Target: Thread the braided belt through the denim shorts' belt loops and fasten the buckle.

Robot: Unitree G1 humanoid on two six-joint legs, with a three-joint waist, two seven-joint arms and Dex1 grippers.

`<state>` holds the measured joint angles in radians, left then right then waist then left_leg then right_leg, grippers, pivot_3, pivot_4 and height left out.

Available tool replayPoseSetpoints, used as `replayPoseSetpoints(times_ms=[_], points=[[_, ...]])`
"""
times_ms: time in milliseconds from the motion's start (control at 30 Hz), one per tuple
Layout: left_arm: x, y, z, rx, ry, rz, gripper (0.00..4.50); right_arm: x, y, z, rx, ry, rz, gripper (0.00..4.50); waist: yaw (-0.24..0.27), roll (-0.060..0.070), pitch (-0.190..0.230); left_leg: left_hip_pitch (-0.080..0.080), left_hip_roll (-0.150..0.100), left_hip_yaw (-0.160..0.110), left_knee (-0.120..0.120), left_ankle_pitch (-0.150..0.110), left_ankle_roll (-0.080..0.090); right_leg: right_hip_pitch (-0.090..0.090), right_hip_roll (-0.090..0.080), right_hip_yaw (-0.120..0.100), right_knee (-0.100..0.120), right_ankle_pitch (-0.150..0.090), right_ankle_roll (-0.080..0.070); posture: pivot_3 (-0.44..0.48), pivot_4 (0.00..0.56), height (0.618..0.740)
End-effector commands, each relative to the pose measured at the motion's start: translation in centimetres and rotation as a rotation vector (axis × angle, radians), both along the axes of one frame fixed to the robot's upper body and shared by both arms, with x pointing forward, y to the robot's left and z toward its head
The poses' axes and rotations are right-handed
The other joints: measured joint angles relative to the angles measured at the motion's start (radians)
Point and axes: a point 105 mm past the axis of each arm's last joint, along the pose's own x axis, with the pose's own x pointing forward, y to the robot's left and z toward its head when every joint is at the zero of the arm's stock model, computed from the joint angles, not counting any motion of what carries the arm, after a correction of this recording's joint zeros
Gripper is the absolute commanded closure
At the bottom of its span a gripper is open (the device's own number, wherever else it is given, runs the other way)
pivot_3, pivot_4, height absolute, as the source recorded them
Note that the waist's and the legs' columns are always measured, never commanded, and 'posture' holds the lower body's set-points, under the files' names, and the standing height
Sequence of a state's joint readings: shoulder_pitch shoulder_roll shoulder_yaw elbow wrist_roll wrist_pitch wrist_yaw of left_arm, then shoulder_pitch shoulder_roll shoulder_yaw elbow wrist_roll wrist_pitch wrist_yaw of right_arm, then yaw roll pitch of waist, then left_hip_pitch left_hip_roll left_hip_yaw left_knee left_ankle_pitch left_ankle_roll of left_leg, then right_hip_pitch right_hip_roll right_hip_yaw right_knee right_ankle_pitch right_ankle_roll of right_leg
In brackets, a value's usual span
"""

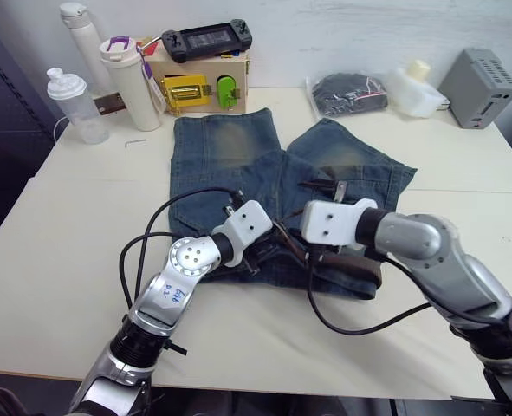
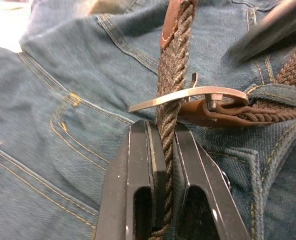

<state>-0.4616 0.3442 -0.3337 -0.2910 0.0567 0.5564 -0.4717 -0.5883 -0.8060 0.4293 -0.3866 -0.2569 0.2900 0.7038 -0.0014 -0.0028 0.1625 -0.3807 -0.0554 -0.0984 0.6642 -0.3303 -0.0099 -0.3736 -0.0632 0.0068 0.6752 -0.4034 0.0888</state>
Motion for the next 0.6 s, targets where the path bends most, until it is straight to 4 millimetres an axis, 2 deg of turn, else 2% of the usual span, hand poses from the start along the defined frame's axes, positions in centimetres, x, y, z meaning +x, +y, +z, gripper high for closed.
replayPoseSetpoints(times_ms=[33, 133, 400, 567, 600], points=[[0.0, -0.3, 1.1, 0.013, -0.075, -0.018, 4.5, 0.5, 0.2, 1.2, -0.047, -0.116, 0.043, 0.03, -0.001, 0.0, 0.0, -0.002, 0.0, 0.0, 0.001, 0.0, 0.0, -0.001, 0.0, 0.0, 0.0, 0.0, 0.0, 0.0, 0.15, 0.74], [0.0, -0.2, 1.1, 0.016, -0.081, -0.016, 4.5, 0.7, 0.3, 1.1, -0.048, -0.121, 0.053, 0.78, -0.001, 0.0, 0.0, -0.003, 0.0, 0.0, 0.002, 0.0, 0.0, -0.002, 0.0, 0.0, 0.001, 0.0, 0.0, 0.0, 0.15, 0.74], [0.1, 0.0, 1.1, 0.017, -0.087, -0.002, 4.5, 0.5, 0.1, 0.5, -0.047, -0.093, 0.051, 4.47, 0.0, 0.0, 0.0, -0.004, 0.0, -0.001, 0.002, 0.0, 0.0, -0.002, 0.0, -0.001, 0.001, 0.0, 0.0, 0.0, 0.15, 0.74], [0.3, 0.2, 1.6, -0.007, -0.115, 0.011, 4.5, 0.5, -0.2, 0.1, -0.043, -0.077, 0.029, 4.49, -0.001, 0.0, 0.0, -0.004, 0.0, -0.001, 0.002, 0.0, 0.0, -0.003, 0.0, -0.001, 0.001, 0.0, 0.0, 0.0, 0.15, 0.74], [0.1, 0.2, 1.9, -0.055, -0.095, -0.001, 4.5, 0.4, -0.3, 0.1, -0.038, -0.075, 0.023, 4.49, -0.001, 0.0, 0.0, -0.004, 0.0, -0.001, 0.002, 0.0, 0.0, -0.003, 0.0, -0.001, 0.001, 0.0, 0.0, 0.0, 0.15, 0.74]])
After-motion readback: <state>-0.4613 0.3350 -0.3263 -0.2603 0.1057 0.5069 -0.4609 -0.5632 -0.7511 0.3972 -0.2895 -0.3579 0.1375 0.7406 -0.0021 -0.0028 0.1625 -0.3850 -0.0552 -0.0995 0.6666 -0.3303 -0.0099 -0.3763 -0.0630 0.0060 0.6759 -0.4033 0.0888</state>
